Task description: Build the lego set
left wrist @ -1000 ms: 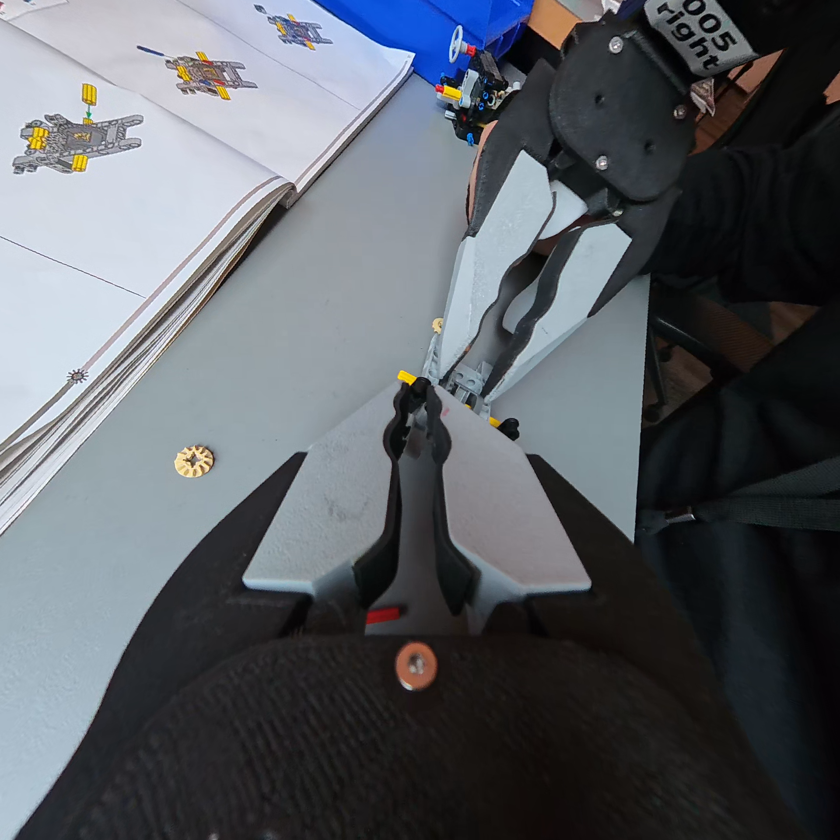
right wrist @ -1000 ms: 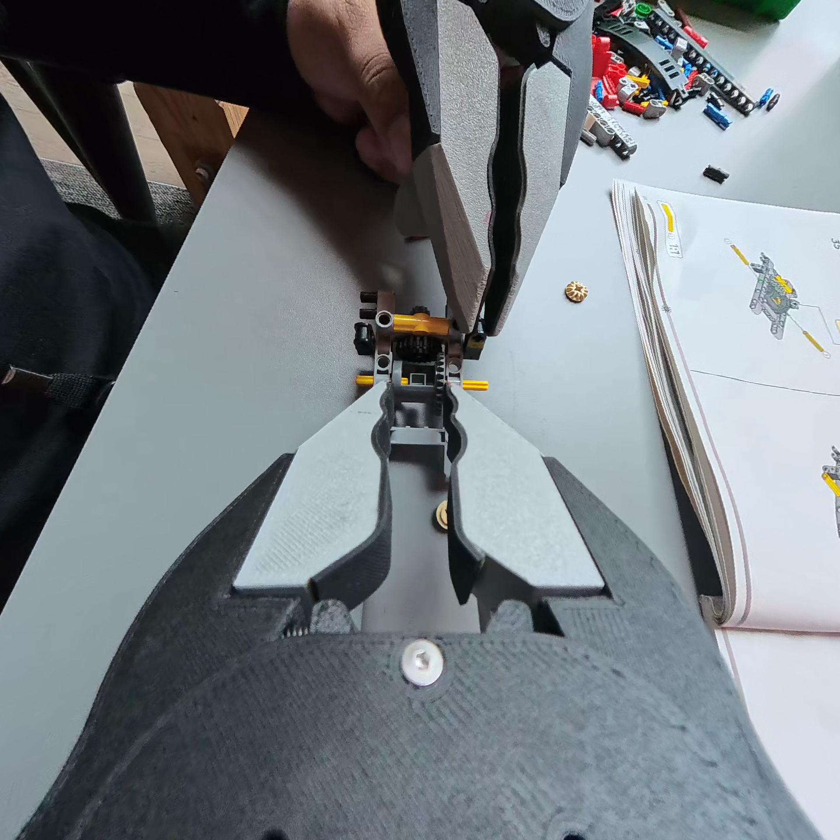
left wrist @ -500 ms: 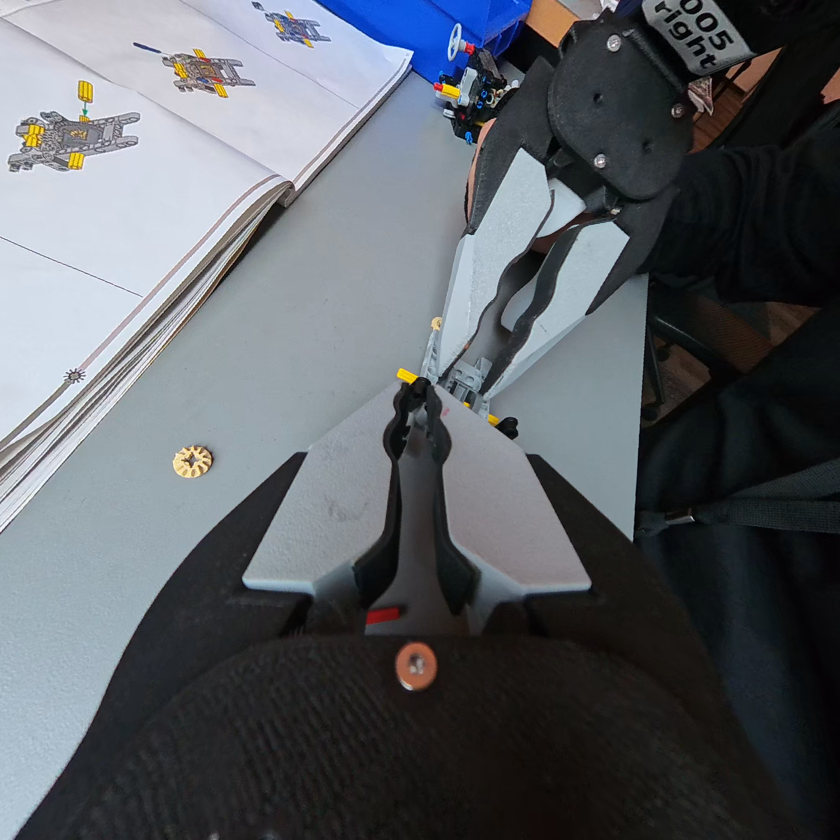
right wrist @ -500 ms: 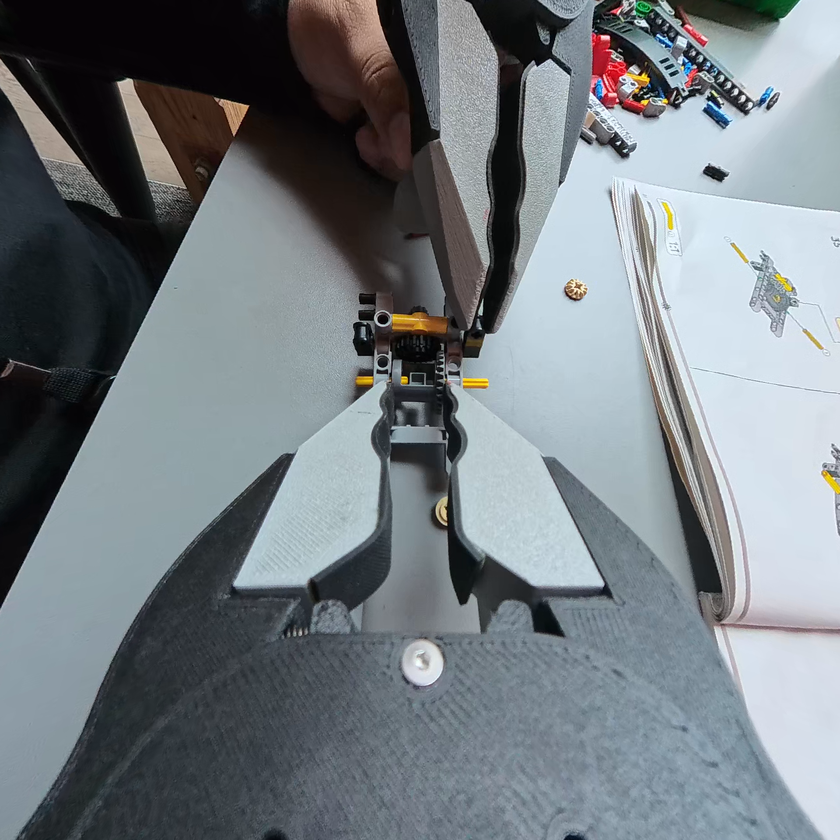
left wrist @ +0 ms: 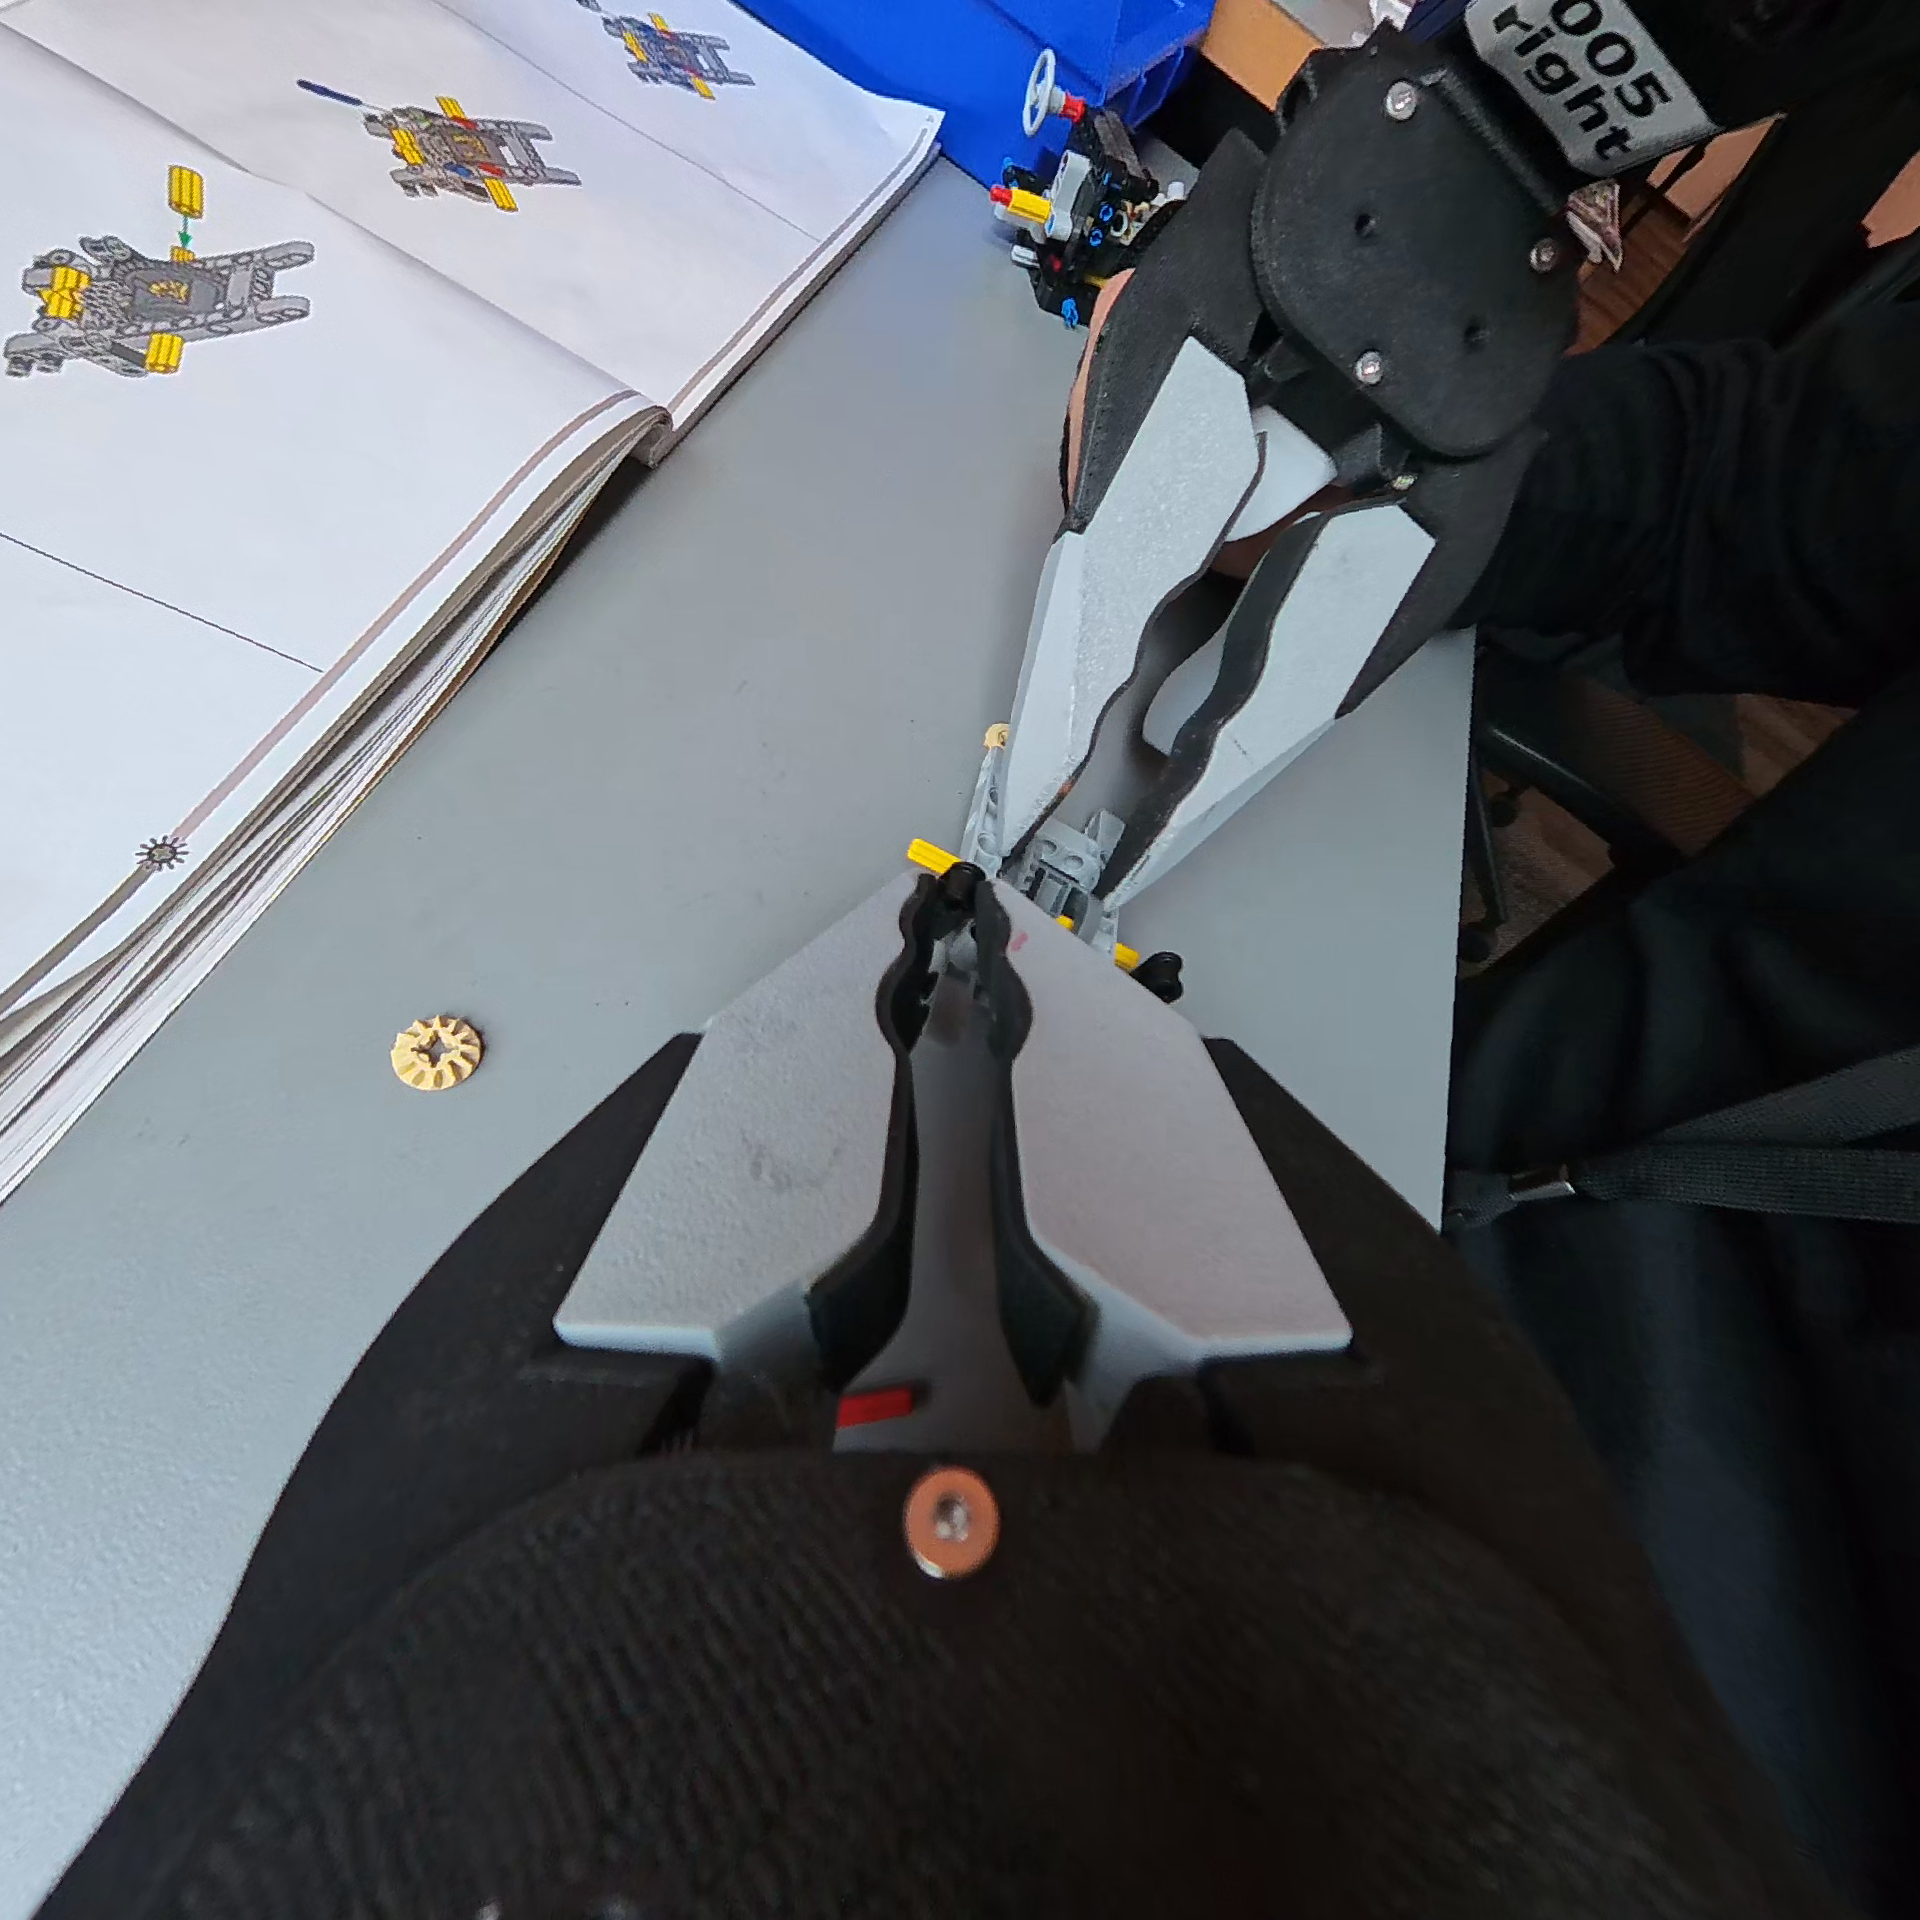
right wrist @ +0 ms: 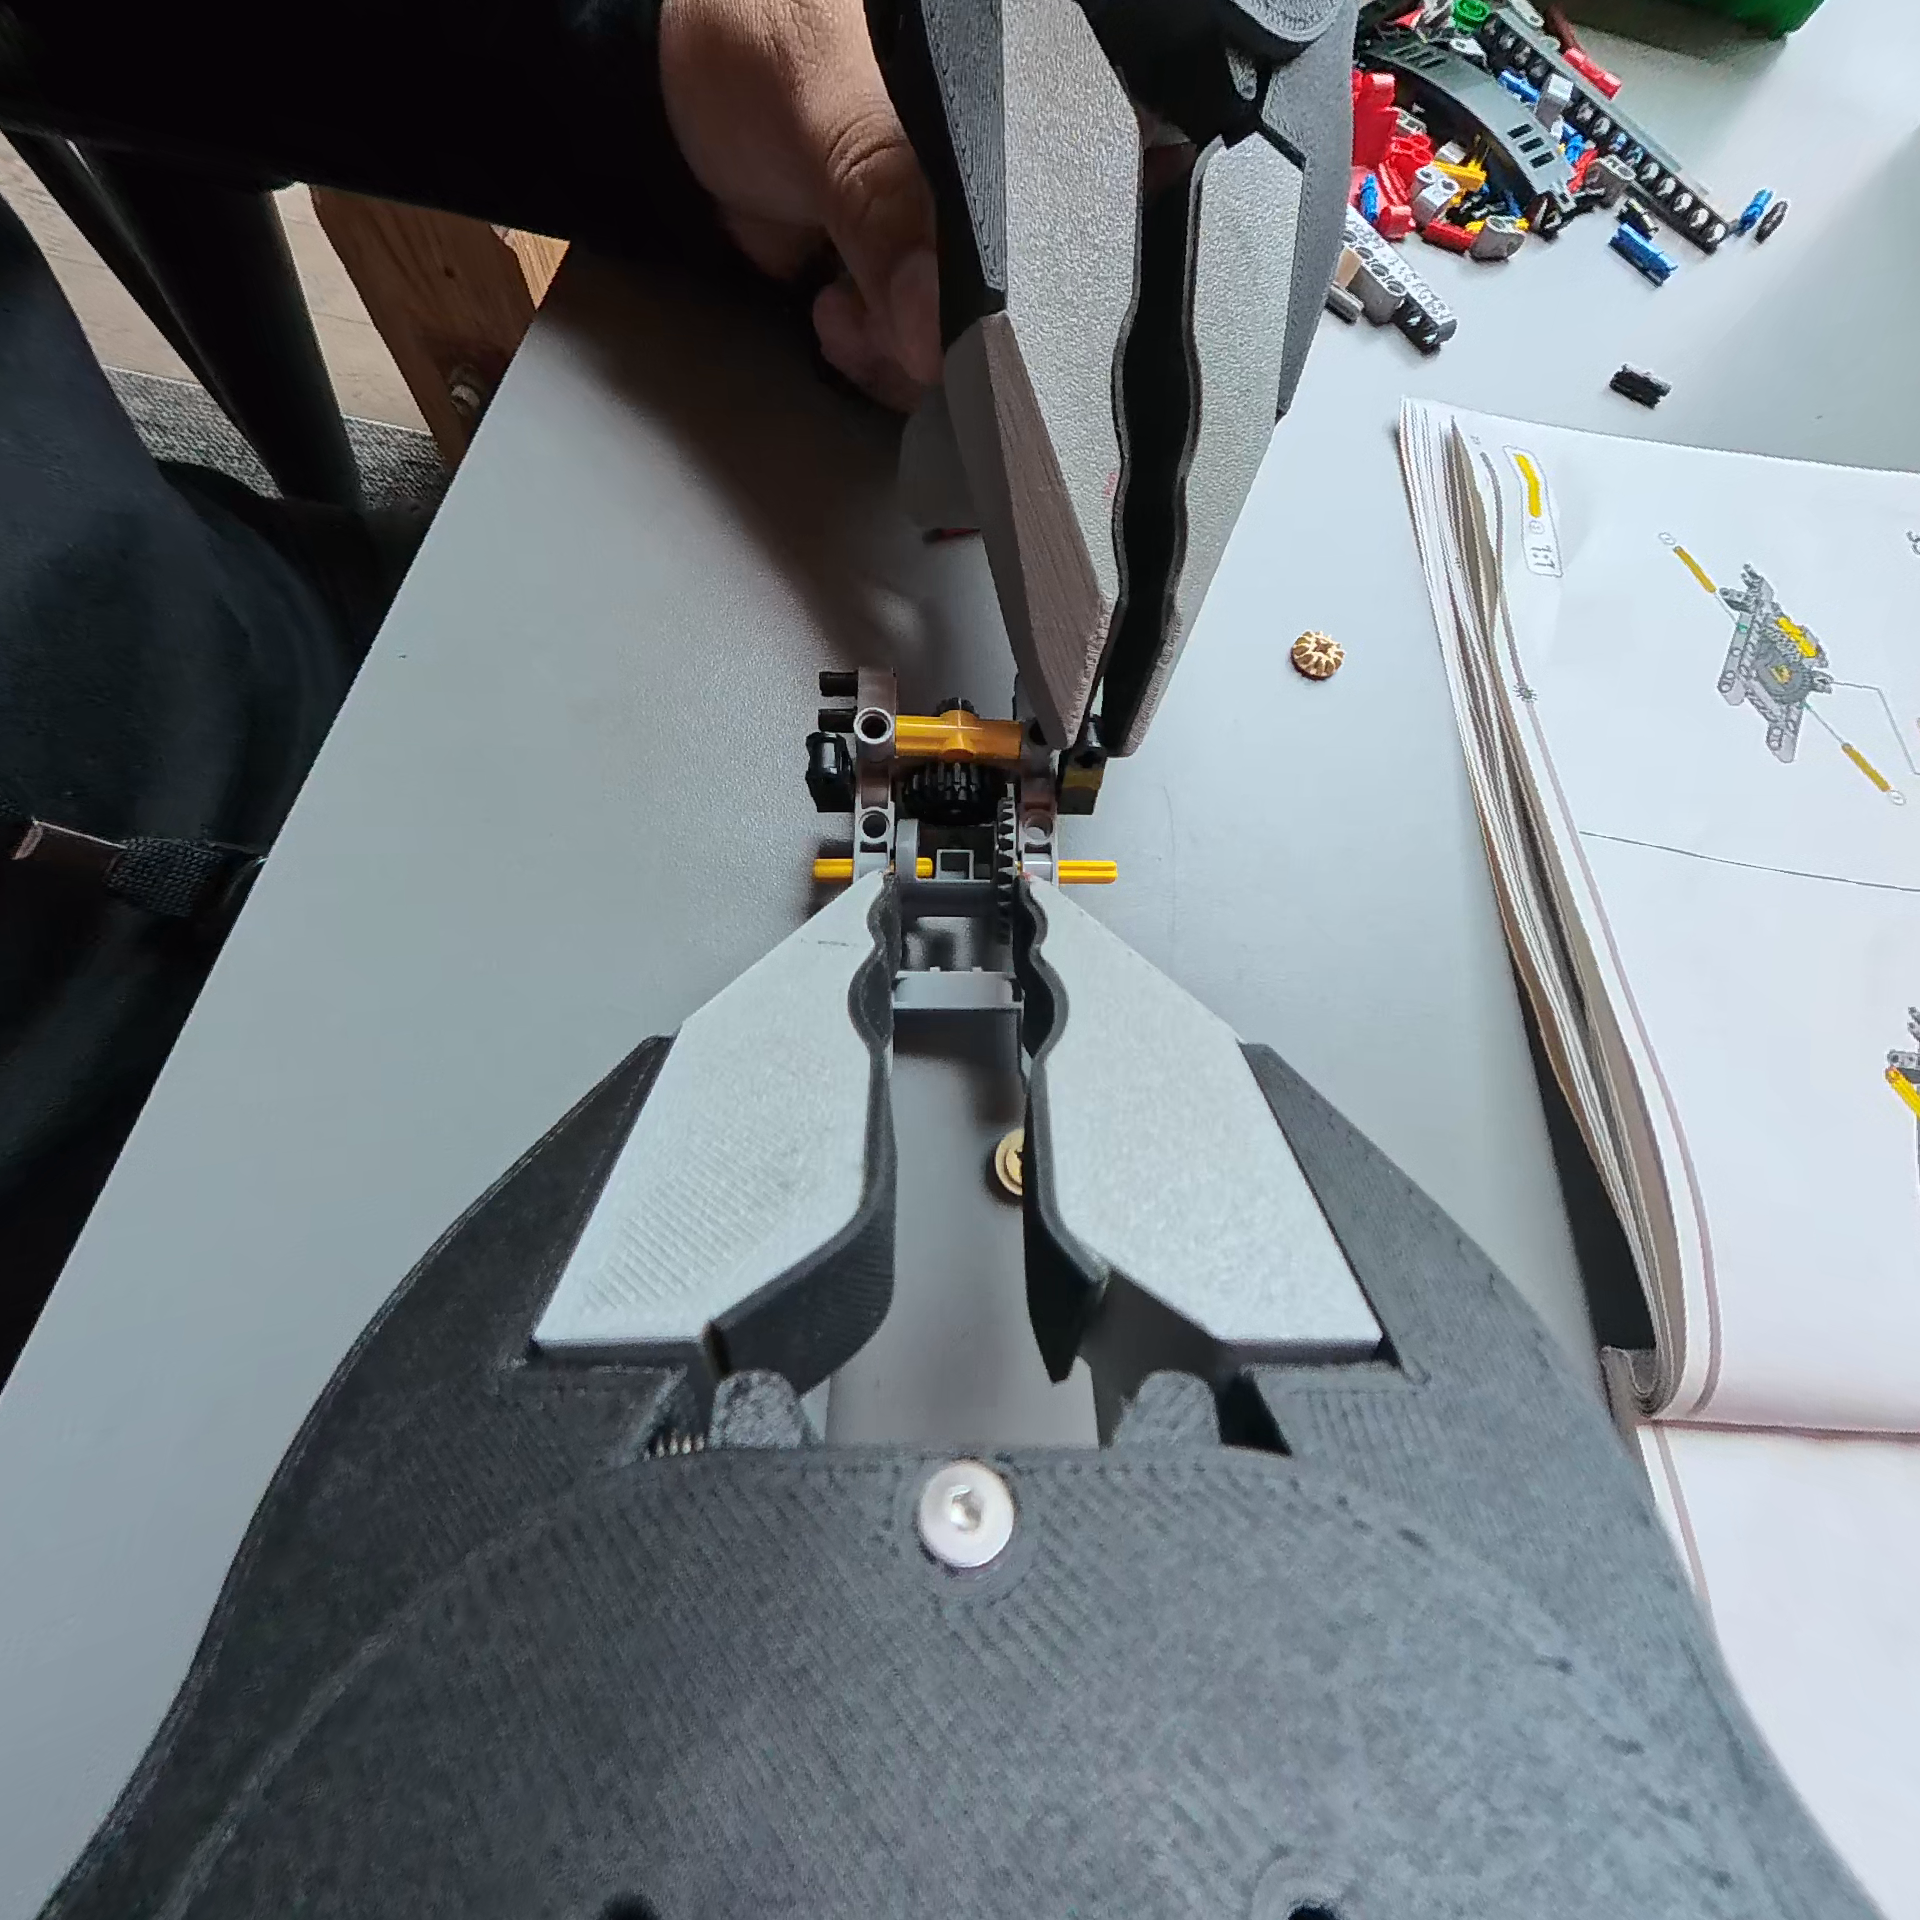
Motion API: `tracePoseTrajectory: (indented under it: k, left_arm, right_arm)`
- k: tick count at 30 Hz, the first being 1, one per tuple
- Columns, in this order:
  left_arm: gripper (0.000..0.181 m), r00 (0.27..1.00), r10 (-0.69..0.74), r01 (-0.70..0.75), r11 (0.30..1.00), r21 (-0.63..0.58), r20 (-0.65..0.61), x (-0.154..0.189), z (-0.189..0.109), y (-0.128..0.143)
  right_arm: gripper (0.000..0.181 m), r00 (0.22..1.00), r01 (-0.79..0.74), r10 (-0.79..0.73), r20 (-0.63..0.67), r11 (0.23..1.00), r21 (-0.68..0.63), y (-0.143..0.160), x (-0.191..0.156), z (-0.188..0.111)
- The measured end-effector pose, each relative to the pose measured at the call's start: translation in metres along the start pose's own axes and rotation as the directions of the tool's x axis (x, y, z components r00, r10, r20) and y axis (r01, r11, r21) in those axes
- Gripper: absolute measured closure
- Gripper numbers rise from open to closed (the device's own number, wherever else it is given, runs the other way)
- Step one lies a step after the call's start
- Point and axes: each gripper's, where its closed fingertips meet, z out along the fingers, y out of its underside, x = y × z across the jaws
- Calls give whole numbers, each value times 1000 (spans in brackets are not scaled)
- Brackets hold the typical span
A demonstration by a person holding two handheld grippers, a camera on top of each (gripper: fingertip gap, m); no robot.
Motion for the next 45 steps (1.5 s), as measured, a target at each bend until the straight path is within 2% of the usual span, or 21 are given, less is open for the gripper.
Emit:
tracePoseTrajectory:
  k: [13,25,31,33,39,41,45]
  left_arm:
    - [177,991,-134,132,990,-38,-32,-6,2,7]
    - [177,968,-243,238,968,-74,-66,-10,5,11]
    - [176,967,-245,239,968,-75,-69,-10,5,11]
    - [171,968,-236,231,971,-66,-80,-9,4,10]
    - [167,966,-203,211,977,35,-161,-3,-4,-8]
    - [167,970,-178,184,983,25,-168,-2,-2,-10]
    - [169,975,-143,132,988,-79,-168,1,9,0]
  right_arm:
    - [163,984,-160,156,84,986,40,-1,5,-4]
    - [163,924,-346,333,187,938,40,-2,9,-6]
    - [163,893,-403,387,229,915,27,-1,9,-6]
    - [163,884,-419,402,239,908,23,-1,10,-6]
    - [164,840,-484,460,287,875,14,-2,12,-7]
    - [164,827,-502,475,301,865,14,-2,13,-8]
    - [164,808,-519,487,330,855,10,-3,12,-9]
